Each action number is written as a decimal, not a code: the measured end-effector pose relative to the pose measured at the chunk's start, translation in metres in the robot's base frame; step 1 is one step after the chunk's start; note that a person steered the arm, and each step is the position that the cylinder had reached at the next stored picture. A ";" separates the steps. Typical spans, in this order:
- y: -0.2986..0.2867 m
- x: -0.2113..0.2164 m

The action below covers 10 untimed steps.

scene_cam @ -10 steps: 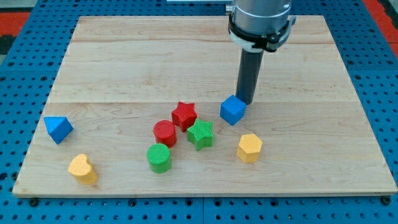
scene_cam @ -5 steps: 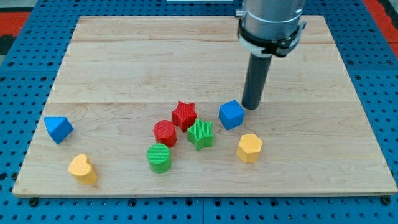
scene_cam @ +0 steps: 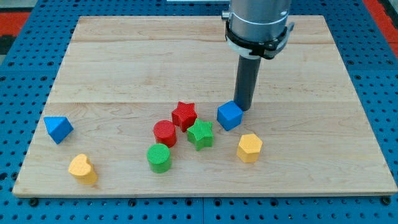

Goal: Push the yellow heart into the green circle

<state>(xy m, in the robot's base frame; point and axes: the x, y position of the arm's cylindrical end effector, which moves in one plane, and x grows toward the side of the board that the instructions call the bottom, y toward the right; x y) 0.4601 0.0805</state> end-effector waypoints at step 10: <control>-0.287 0.141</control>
<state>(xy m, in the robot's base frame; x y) 0.6011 -0.2069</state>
